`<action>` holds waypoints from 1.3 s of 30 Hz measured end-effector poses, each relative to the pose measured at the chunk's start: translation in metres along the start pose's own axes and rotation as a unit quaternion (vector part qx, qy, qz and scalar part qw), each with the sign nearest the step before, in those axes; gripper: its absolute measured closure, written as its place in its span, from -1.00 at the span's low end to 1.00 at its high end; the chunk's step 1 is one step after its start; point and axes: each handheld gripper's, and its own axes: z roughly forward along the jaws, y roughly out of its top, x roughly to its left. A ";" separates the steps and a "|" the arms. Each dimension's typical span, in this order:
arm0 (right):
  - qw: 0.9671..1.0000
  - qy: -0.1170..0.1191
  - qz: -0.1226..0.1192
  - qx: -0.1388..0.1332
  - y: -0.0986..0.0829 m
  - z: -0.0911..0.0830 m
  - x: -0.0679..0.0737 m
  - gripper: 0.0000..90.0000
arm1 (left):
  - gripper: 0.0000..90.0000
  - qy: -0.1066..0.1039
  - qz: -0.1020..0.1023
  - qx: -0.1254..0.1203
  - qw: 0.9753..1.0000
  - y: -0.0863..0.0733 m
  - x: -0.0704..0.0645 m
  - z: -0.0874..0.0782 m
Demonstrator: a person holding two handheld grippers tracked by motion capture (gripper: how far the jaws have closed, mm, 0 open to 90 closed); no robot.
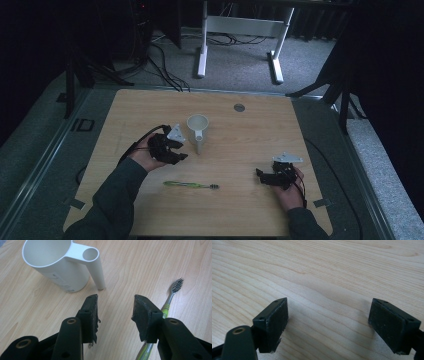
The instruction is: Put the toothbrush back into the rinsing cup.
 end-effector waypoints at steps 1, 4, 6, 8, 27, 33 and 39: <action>1.000 0.000 0.000 0.000 0.000 0.000 0.000 -0.65 | 0.23 -0.001 0.001 0.001 1.000 0.000 0.000 0.001; 1.000 0.000 0.001 0.001 0.000 0.000 0.000 -0.65 | 0.23 -0.005 0.003 0.006 1.000 0.001 -0.002 0.003; 1.000 0.001 0.001 0.001 0.000 0.000 0.000 -0.65 | 0.23 -0.008 0.005 0.007 1.000 0.001 -0.003 0.004; 1.000 0.001 0.001 0.001 0.000 0.000 0.000 -0.65 | 0.23 -0.012 0.008 0.008 1.000 0.003 -0.004 0.005; 1.000 0.001 0.001 0.001 0.000 0.000 0.000 -0.65 | 0.25 -0.049 0.033 0.036 0.998 0.006 -0.014 0.017; 1.000 0.001 0.001 0.001 0.000 0.000 0.000 -0.65 | 0.26 -0.056 0.034 0.043 0.997 0.006 -0.017 0.021; 1.000 0.001 0.000 0.001 0.000 0.000 0.000 -0.65 | 0.27 -0.066 0.044 0.055 0.995 0.007 -0.020 0.026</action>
